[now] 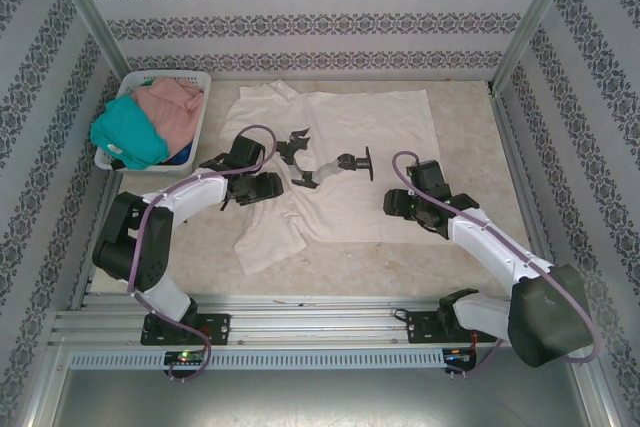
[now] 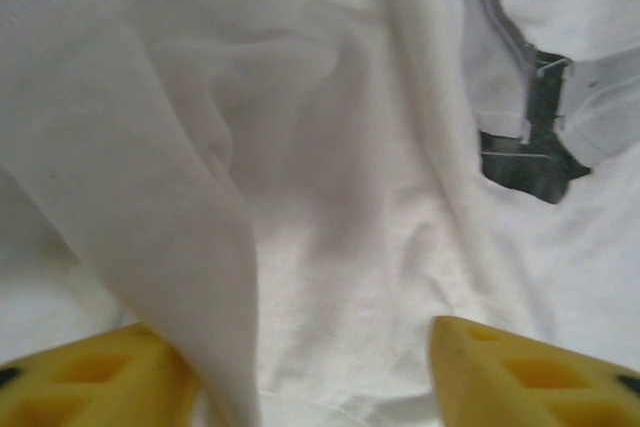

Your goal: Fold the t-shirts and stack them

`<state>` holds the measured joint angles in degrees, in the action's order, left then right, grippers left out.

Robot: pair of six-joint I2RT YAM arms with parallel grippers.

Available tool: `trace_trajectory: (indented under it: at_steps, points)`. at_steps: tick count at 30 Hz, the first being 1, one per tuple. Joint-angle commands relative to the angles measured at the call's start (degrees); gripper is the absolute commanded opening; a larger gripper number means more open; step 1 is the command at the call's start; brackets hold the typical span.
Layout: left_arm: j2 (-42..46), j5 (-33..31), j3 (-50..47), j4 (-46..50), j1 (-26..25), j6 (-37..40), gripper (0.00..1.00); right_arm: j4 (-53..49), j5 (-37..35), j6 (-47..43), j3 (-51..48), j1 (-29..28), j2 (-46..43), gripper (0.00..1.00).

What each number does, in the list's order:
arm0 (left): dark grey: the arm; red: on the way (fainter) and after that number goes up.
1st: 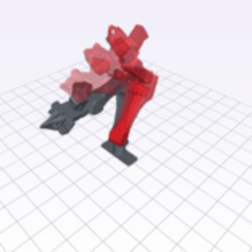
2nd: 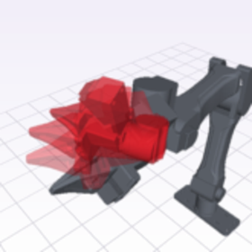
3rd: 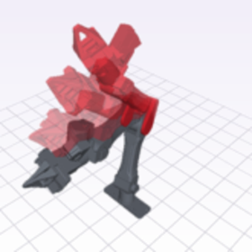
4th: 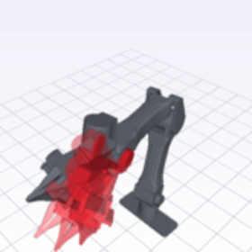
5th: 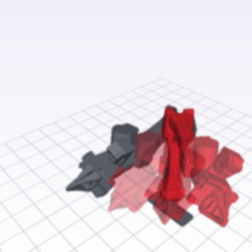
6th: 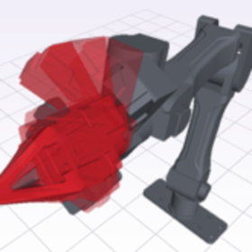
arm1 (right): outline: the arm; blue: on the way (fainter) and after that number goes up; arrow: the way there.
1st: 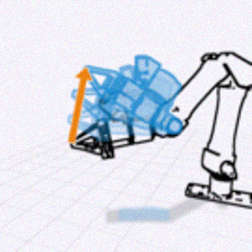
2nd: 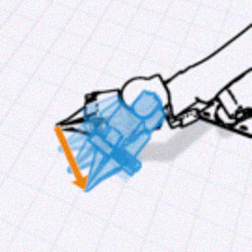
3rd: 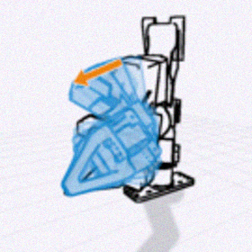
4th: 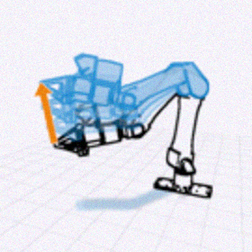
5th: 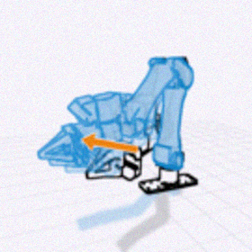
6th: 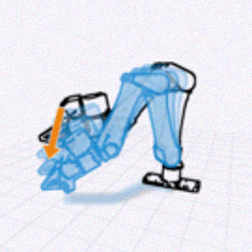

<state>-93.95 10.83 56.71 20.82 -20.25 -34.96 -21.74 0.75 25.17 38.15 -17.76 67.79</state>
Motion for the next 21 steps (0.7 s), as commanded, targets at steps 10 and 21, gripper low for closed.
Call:
trace_trajectory:
  at_steps: [10, 21]
  points:
    - [-6.8, -3.6, 2.8, -0.4, 7.5, 2.4, 0.37, -1.8, -1.8, -1.6, 1.3, -3.6, -1.6, 0.64]
    - [-4.1, -20.0, 21.9, 24.3, 7.3, 12.1, 0.06, -2.4, -1.2, -2.2, 1.3, -5.0, -4.8, 0.63]
